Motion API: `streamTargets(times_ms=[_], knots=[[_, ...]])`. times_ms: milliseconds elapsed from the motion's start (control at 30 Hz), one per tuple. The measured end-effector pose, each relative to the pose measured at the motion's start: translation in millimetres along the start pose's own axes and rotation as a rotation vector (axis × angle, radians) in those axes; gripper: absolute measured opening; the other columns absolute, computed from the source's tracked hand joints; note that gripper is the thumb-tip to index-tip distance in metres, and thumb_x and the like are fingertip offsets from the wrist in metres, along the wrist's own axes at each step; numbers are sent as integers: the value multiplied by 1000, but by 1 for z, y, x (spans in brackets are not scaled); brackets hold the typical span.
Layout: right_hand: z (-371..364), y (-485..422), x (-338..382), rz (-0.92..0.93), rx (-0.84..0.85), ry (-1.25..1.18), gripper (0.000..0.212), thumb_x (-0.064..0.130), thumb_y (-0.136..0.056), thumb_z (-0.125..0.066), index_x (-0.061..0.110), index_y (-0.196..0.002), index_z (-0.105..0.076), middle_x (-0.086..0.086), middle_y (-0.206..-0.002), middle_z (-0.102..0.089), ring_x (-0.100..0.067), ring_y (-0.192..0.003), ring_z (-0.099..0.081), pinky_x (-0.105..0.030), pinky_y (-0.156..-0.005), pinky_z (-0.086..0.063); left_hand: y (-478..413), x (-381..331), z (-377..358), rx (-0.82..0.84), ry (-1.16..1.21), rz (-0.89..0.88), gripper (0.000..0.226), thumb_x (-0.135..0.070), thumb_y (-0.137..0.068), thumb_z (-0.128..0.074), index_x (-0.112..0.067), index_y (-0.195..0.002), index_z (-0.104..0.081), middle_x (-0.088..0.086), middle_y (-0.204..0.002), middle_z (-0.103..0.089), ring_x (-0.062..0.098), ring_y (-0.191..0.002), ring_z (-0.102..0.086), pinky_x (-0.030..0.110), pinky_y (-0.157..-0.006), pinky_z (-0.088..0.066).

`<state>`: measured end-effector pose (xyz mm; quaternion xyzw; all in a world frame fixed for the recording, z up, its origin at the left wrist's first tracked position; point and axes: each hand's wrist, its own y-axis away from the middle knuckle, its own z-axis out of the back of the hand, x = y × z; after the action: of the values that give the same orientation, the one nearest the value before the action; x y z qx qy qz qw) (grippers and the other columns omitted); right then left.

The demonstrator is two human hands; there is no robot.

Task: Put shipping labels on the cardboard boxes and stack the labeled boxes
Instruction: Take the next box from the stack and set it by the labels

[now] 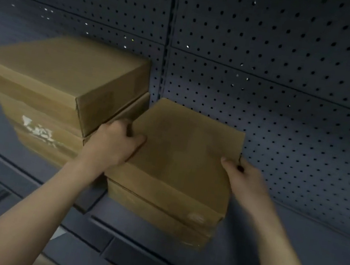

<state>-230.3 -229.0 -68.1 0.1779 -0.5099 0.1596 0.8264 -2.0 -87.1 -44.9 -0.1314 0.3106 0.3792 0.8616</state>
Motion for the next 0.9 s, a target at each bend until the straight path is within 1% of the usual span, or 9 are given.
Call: streamTargets(times_ms=[100,200,300,433,567,633,700,767,900], knots=[[-6,7,-1,-46,-51,-130,17,35,-101,-54,28,-115,-61,13,-101,-69,-5,-89,-66,-19,-71,-50,-3,6,0,24,51,-27,48,-45,-93,-57,-18,-133,-52,-4,-94,-49,23,-91,-51,31,-79,-41],[-4,17,0,-74,-128,-204,21,30,-102,-52,27,-122,-59,11,-103,-69,-7,-92,-66,-21,-69,-49,2,10,-3,44,97,-106,53,-49,-91,-58,-22,-136,-53,-8,-99,-57,26,-104,-60,30,-81,-44],[9,27,-2,-91,-222,-231,28,29,-102,-51,24,-129,-57,7,-109,-68,-12,-97,-64,-26,-73,-49,15,2,-11,48,151,-175,58,-50,-90,-60,-23,-140,-51,-10,-104,-55,26,-116,-57,27,-81,-40],[37,42,-14,-99,-314,-221,35,31,-101,-51,24,-134,-55,2,-120,-67,-20,-106,-63,-39,-94,-50,33,-16,-28,90,264,-248,50,-47,-88,-65,-23,-131,-59,-24,-87,-47,12,-101,-54,25,-80,-39],[70,59,-30,-91,-363,-227,29,31,-101,-51,27,-128,-58,2,-118,-68,-21,-105,-64,-43,-98,-50,50,-36,-47,103,315,-264,44,-51,-83,-69,-31,-121,-67,-32,-82,-51,8,-93,-59,24,-74,-44],[90,67,-44,-93,-388,-234,30,31,-101,-51,26,-130,-58,2,-119,-68,-21,-105,-64,-44,-98,-50,65,-54,-61,78,334,-273,39,-48,-84,-70,-29,-118,-69,-34,-76,-47,-6,-74,-49,14,-64,-37],[112,77,-58,-85,-415,-245,29,30,-101,-51,27,-128,-59,3,-117,-69,-20,-105,-65,-43,-98,-50,82,-72,-78,66,348,-276,34,-45,-85,-70,-27,-114,-70,-33,-72,-45,-9,-67,-42,9,-59,-31],[137,86,-73,-88,-423,-243,29,30,-101,-51,27,-128,-59,4,-115,-69,-20,-104,-65,-43,-98,-50,102,-91,-96,69,319,-305,30,-47,-86,-67,-28,-109,-71,-30,-73,-50,-5,-69,-46,13,-61,-35],[193,104,-106,-103,-414,-247,31,27,-102,-50,21,-131,-58,4,-114,-69,-19,-103,-65,-38,-92,-51,141,-125,-137,83,296,-309,27,-52,-86,-65,-29,-99,-72,-16,-81,-68,12,-84,-63,32,-74,-52]])
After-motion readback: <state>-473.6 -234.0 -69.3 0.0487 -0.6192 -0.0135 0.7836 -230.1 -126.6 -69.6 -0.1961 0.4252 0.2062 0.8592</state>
